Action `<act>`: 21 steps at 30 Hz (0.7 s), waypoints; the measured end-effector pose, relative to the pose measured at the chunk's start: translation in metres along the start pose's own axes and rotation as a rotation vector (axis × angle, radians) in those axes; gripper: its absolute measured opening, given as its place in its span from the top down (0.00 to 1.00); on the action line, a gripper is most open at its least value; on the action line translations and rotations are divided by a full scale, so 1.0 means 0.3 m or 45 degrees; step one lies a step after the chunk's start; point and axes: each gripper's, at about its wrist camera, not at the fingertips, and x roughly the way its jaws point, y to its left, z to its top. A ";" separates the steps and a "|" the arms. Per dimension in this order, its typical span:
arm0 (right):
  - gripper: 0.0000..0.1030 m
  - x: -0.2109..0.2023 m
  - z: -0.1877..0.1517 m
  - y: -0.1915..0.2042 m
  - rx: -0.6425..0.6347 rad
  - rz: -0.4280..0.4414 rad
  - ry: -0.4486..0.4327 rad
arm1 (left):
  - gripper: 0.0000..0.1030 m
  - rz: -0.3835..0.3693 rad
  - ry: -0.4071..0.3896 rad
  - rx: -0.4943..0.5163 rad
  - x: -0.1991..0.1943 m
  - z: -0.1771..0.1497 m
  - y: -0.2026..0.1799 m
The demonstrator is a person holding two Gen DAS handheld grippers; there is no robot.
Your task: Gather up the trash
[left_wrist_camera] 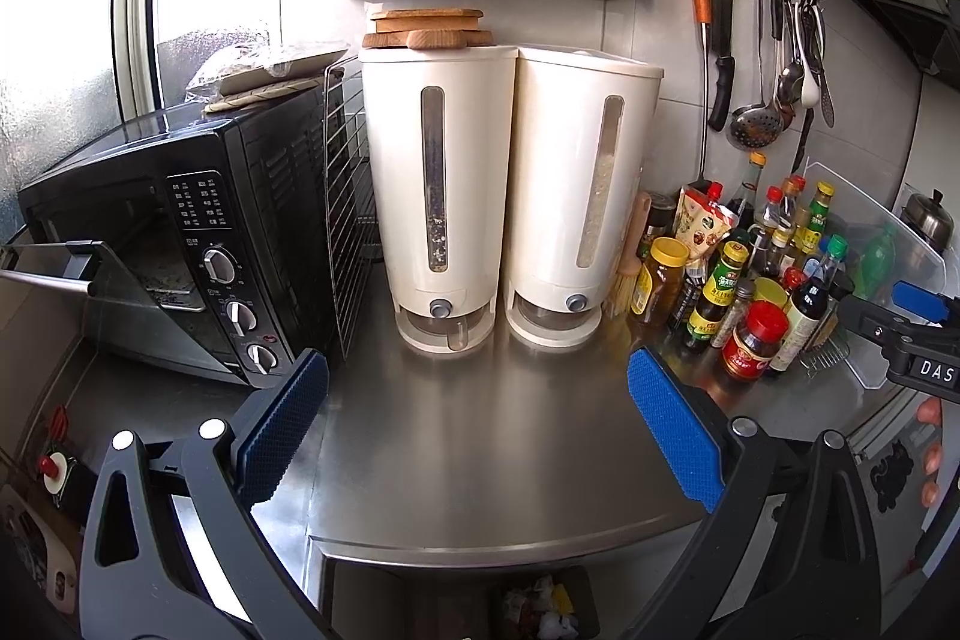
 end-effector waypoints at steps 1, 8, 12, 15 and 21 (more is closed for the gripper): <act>0.03 0.001 -0.001 0.002 -0.005 0.003 -0.001 | 0.08 0.001 0.001 0.001 0.000 0.000 -0.001; 0.03 -0.001 -0.003 0.005 0.004 0.001 0.002 | 0.08 0.003 0.004 0.003 0.005 -0.001 -0.001; 0.03 0.000 -0.006 0.009 0.005 0.005 0.007 | 0.08 0.003 0.001 0.004 0.006 0.000 0.000; 0.03 0.000 -0.004 0.010 0.004 0.003 0.006 | 0.08 0.018 -0.004 -0.002 0.005 0.000 0.001; 0.03 0.006 -0.003 0.003 0.011 0.002 0.008 | 0.08 0.045 -0.018 -0.021 -0.002 0.004 0.008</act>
